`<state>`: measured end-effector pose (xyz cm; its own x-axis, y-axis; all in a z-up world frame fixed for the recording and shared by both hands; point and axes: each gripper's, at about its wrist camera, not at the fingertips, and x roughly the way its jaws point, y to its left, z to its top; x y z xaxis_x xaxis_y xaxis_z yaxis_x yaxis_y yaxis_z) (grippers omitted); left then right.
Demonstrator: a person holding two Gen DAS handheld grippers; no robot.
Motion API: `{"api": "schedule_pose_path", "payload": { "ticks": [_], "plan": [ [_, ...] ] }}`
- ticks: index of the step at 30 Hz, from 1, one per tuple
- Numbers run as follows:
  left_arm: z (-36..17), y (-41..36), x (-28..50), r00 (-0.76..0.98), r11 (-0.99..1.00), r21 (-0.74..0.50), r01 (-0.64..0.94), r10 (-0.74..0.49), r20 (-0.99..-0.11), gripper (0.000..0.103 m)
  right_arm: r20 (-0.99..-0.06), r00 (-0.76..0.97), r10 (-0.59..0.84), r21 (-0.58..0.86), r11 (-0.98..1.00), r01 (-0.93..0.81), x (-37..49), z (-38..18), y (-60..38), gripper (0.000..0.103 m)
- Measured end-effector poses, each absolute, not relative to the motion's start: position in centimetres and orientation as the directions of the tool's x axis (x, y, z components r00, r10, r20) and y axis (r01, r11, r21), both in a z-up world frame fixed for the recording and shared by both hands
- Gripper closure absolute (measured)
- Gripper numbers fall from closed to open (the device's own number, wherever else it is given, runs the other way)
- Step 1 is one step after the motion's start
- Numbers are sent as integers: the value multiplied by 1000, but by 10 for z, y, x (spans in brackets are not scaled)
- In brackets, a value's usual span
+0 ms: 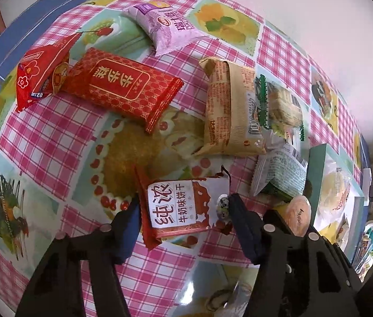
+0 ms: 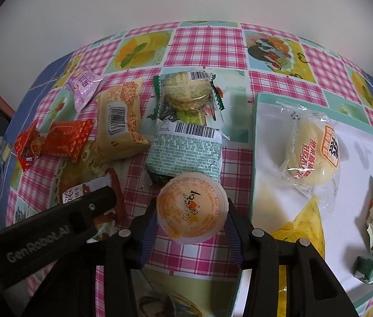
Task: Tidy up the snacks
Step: 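Grasp the orange cup with the right tool while the left tool nears the milk packet, then carry the cup to the tray with the right tool while the left drops its packet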
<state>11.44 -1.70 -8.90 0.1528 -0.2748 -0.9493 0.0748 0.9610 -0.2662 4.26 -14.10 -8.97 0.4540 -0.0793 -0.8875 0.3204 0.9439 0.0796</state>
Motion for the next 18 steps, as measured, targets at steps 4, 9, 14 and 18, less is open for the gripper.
{"api": "schedule_pose_path", "payload": {
  "ticks": [4,9,14,18],
  "plan": [
    [-87,-15,112,153,959,-277,67,-284,-947,44,-883,462,-83,86,939,332,41,-89,-140,56],
    [-74,-14,107,152,954,-292,68,-300,-942,44,-870,479,-113,58,943,327,38,-78,-137,56],
    [-50,-18,107,198,952,-297,79,-307,-931,44,-853,511,-106,78,943,324,35,-61,-138,56],
    [-30,-17,104,228,943,-320,92,-332,-915,44,-839,535,-102,102,936,338,30,-43,-144,56]
  ]
}}
